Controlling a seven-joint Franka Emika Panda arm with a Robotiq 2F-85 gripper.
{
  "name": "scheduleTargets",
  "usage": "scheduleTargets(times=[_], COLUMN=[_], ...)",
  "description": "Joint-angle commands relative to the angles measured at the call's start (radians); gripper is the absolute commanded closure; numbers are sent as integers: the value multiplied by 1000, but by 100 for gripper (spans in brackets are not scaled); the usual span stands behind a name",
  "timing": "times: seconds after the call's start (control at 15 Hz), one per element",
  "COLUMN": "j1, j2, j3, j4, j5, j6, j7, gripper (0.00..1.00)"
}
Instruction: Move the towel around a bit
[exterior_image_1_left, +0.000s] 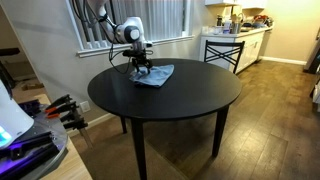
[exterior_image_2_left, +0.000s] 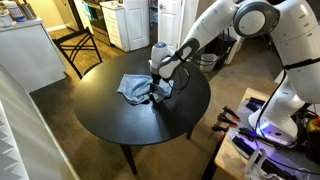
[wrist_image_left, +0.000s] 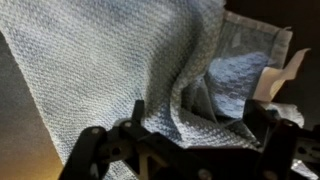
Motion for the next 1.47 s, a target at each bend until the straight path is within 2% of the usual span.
scheduleTargets(times=[0.0,0.07,0.13,0.53,0.8,0.87,1.07,1.4], j1=[16,13,12,-17,-19,-27,-48,-93], j2=[60,73,84,126,126,117,78,-23], j3=[-38,-40,-42,-19,-9,-11,-37,-126], j4=[71,87,99,131,139,126,57,-114], j5=[-42,-44,-47,-34,-35,-33,-30,-30], j6=[37,31,28,24,11,17,50,103], j7=[16,11,9,-22,-33,-33,-11,42], gripper=[25,26,32,73,95,99,97,95])
